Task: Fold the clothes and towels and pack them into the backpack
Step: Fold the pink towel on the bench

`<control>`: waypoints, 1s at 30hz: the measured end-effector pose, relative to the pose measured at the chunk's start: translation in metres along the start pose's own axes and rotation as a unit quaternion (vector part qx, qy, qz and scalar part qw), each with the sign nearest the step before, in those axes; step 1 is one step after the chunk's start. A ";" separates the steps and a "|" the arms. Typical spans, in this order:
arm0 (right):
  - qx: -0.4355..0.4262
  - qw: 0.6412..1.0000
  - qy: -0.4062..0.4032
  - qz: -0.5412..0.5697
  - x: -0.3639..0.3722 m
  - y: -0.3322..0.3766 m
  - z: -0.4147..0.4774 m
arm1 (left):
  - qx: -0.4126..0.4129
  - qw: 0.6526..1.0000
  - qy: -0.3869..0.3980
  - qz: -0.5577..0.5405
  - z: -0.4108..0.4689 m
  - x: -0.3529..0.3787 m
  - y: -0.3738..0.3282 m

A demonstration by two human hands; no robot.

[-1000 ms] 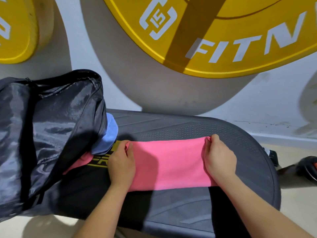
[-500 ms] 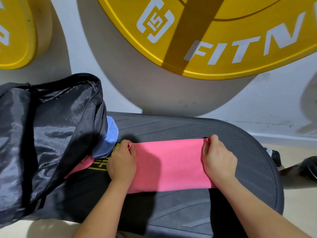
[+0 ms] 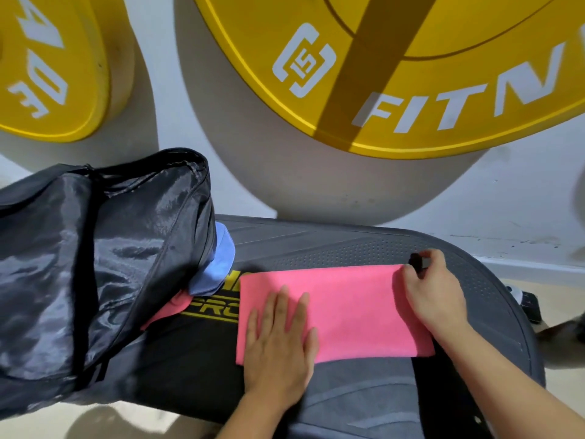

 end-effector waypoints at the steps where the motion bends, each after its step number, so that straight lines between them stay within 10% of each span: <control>1: -0.013 1.000 -0.017 -0.008 -0.008 -0.001 0.000 | -0.004 1.000 0.004 -0.001 0.000 -0.001 0.000; 7: -0.360 0.911 -0.029 -0.198 0.015 0.019 -0.047 | -0.019 0.999 0.045 -0.010 0.000 -0.004 -0.002; 22: -0.347 0.903 0.115 -0.227 0.028 -0.008 -0.038 | 0.144 0.983 0.094 -0.058 -0.028 -0.044 0.064; 30: -0.547 0.783 0.037 -0.292 -0.016 -0.037 -0.068 | 0.154 0.984 0.081 0.032 -0.012 -0.043 0.054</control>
Point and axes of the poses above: each hand's wrist, its own z-axis towards the middle knuckle, its own x-axis out of the palm, y = z × x, the point moved 2 cm from there along z, towards the middle knuckle, and after that the axes turned 13 degrees about -z, right-handed, at the moved point
